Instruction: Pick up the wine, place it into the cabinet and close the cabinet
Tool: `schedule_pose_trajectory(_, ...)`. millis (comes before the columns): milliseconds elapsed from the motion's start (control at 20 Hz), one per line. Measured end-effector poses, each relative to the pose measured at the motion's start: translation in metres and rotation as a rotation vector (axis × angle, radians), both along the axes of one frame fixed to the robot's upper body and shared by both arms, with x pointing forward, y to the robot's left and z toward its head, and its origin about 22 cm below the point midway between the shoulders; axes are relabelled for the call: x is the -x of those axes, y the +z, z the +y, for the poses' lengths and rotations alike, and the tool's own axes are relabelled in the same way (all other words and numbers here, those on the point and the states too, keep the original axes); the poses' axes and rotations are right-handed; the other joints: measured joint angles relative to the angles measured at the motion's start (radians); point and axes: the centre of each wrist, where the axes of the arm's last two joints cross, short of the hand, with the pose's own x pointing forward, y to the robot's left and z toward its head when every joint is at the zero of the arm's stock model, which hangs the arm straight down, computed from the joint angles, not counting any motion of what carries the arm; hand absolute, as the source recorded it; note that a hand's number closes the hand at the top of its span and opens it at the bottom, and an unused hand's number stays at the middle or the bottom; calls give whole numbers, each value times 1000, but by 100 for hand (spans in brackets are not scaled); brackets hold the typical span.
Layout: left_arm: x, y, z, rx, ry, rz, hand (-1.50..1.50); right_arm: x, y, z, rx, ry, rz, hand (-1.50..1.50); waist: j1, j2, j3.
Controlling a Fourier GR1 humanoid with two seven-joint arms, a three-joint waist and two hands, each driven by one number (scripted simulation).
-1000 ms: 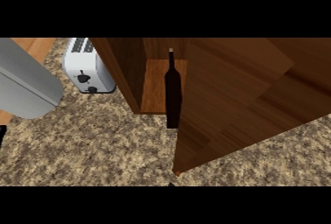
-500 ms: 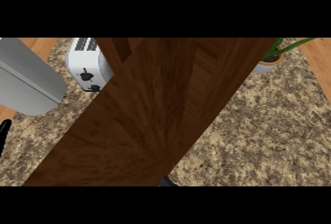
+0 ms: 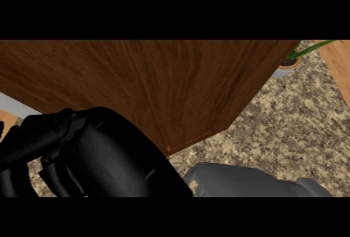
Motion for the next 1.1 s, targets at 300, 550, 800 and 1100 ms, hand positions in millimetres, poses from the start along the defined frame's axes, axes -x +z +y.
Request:
schedule_pose_trajectory(300, -3, -1, 6, -2, 15, -2, -150, -41, 6, 22, 64, -76, -94, 150, -8, -2, -1)
schedule_pose_trajectory(550, -5, 2, 5, -5, 23, -7, -150, -73, 8, 26, 96, -100, -99, 150, -6, -7, -6)
schedule_pose_trajectory(800, -8, 3, 5, -14, 30, -13, -150, -100, 5, 23, 96, -101, -111, 150, -5, -13, -11)
schedule_pose_trajectory(1100, -10, 7, 3, -18, 19, -11, -150, -127, -1, 16, 85, -96, -127, 150, 2, -22, -15)
